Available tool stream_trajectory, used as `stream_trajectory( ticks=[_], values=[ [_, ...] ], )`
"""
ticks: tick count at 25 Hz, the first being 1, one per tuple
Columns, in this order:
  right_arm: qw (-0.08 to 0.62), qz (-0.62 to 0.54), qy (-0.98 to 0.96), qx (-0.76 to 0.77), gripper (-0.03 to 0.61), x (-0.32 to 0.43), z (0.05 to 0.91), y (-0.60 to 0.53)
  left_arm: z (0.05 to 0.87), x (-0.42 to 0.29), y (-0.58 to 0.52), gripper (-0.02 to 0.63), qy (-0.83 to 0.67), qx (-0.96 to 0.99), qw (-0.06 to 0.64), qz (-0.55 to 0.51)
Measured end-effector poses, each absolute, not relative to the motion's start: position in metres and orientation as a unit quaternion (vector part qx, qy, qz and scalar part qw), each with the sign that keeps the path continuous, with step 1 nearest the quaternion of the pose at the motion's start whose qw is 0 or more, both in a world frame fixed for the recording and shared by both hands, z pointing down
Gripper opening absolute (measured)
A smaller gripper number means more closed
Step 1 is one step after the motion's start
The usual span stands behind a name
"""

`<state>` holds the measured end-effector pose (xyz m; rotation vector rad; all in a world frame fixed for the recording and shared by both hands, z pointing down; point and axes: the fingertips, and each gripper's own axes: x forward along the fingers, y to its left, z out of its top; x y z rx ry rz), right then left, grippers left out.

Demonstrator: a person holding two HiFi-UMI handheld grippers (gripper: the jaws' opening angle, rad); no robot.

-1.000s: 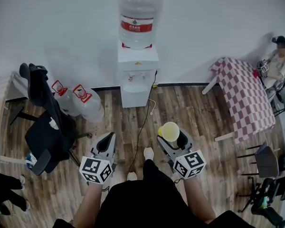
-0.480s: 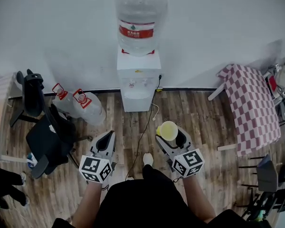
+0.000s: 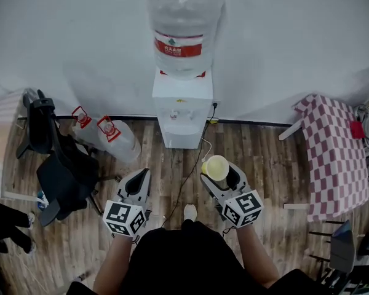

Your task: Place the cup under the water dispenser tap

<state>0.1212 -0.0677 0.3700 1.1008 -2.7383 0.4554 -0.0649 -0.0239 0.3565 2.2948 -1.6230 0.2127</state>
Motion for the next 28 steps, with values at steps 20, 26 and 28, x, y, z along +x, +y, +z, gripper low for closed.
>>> stream_trajectory(
  ticks=[20,26,28],
  values=[
    [0.107,0.165,-0.928,0.315,0.334,0.113,0.397,-0.135,0.382,-0.062,-0.068,0.014,-0.598,0.773,0.191,0.088],
    [0.119,0.164,-0.929,0.309,0.334,0.086,0.409,-0.15,0.396,-0.071,-0.092,0.014,-0.585,0.78,0.204,0.085],
    [0.121,0.162,-0.928,0.314,0.334,0.076,0.415,-0.159,0.402,-0.074,-0.103,0.014,-0.577,0.785,0.207,0.087]
  ],
)
